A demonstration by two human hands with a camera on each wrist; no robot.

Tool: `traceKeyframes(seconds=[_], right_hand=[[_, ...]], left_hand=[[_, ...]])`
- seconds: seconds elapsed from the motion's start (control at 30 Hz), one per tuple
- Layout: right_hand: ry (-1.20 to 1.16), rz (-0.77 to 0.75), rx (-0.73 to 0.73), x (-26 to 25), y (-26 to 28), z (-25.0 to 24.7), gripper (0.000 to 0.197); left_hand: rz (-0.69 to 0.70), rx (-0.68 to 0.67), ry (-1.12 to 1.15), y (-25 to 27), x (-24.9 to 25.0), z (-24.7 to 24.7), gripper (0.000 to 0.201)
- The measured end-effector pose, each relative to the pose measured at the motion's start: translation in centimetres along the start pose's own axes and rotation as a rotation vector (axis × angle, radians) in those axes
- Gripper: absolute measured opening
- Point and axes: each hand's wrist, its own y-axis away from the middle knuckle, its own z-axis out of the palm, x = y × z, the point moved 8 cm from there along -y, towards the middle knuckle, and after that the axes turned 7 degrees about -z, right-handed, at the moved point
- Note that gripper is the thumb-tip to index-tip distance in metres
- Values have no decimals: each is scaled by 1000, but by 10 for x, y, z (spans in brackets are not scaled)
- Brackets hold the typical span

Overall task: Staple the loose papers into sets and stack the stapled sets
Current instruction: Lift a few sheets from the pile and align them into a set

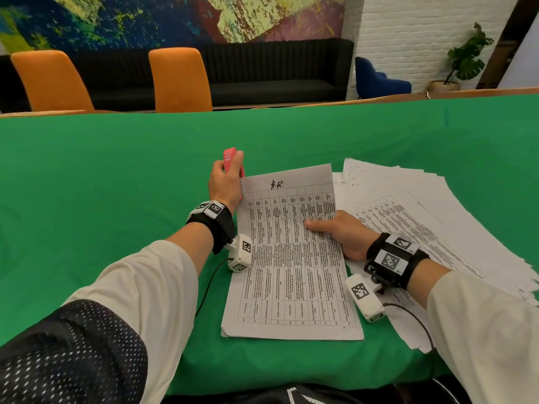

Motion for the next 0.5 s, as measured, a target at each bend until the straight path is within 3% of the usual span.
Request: traceKeyframes(seconds=[0.27, 0.4, 0.5], right_hand=[[10, -3, -5, 1, -1, -1, 34], [-4, 3, -16, 1, 1, 0, 32], [-1, -1, -16, 1, 0, 0, 34]], left_hand=[[-108, 37, 87, 4, -6, 1, 47], [-238, -140, 113, 3, -7, 9, 46], [-265, -174, -47, -8, -1, -7, 55]])
